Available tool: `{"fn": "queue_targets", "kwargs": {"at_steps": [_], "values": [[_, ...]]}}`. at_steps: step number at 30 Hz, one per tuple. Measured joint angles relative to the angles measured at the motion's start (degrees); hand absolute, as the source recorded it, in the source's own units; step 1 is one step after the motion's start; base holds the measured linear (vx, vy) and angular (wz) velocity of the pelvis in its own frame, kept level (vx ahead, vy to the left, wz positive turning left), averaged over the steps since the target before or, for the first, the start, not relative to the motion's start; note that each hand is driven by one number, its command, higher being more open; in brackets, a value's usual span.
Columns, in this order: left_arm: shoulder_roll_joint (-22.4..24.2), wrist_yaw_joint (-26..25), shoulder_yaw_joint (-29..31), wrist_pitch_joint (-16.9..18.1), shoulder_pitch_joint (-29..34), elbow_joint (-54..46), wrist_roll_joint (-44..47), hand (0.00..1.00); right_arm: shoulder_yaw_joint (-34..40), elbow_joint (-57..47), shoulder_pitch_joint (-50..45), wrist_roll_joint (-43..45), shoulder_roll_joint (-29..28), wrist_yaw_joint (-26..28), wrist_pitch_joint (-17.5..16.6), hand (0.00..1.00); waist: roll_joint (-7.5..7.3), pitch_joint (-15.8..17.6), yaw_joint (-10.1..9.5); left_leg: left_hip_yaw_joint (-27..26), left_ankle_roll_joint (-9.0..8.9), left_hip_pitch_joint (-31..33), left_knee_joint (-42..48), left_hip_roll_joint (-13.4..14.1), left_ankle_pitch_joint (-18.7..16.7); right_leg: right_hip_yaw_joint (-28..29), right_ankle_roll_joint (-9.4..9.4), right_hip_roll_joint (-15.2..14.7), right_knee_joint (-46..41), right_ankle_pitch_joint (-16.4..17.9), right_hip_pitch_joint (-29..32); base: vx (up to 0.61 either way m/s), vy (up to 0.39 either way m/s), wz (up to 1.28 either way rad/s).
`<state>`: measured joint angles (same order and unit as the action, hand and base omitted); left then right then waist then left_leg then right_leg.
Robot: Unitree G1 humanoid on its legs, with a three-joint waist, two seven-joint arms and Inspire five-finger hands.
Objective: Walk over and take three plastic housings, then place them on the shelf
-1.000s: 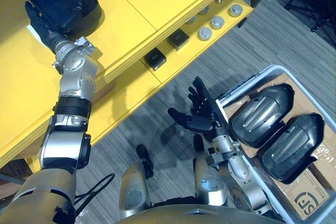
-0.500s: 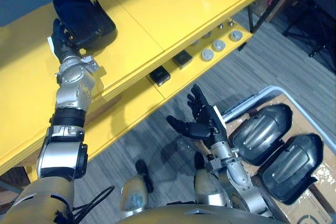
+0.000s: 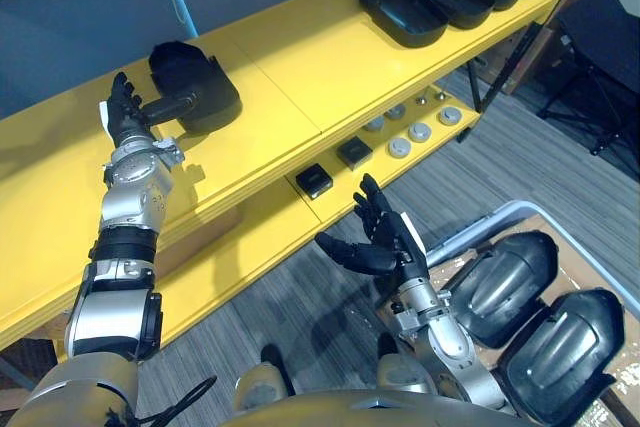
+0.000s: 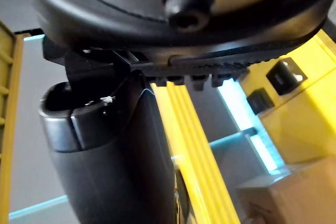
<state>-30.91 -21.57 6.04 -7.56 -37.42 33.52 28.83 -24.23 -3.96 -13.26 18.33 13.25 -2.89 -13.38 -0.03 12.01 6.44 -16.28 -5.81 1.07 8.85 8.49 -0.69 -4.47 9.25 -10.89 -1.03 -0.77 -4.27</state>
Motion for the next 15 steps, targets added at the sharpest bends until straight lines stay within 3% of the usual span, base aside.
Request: {"fn": "queue_targets", "kwargs": {"at_steps": [6,11,14,15], "values": [[-1.78,1.48,1.7,4.18,0.03,-0.62,1.65,1.0,1.24,0.44,0.23,-0.18,0.02,0.28,-0.91,1.0,0.32,-1.4,-0.28,0.27,-0.25,-1.72,-2.84,-0.34,1.49,-0.73,-0.23,0.08,0.25,0.14,-0.89,-0.01,-0.009,0.04],[-1.76,2.94,4.15,7.37,5.32,-14.18,7.89,1.0,4.0,0.87,0.61,-2.74,-0.1,-0.49,-2.13,1.0,0.74,-2.28,-0.29,0.87,-0.26,-3.49,-7.24,-1.08,3.94,-1.78,-0.56,0.08,0.16,0.32,-0.82,-0.02,-0.017,0.09],[0.01,1.67,6.78,12.18,10.35,-22.86,9.32,1.0,5.66,0.87,0.62,-4.52,-0.48,-1.9,-2.29,1.0,1.43,-2.92,-0.04,1.16,-0.29,-3.83,-8.84,-1.31,4.87,-2.23,-0.61,0.1,0.16,0.35,-0.68,-0.01,-0.008,0.05],[2.77,0.54,8.98,15.25,14.63,-29.79,9.23,1.0,6.43,0.86,0.43,-4.45,-1.01,-2.55,-2.37,1.0,1.54,-3.03,0.09,1.0,-0.31,-4.2,-9.28,-1.35,5.0,-2.22,-0.6,0.1,0.16,0.35,-0.74,0.0,-0.001,-0.04]]}}
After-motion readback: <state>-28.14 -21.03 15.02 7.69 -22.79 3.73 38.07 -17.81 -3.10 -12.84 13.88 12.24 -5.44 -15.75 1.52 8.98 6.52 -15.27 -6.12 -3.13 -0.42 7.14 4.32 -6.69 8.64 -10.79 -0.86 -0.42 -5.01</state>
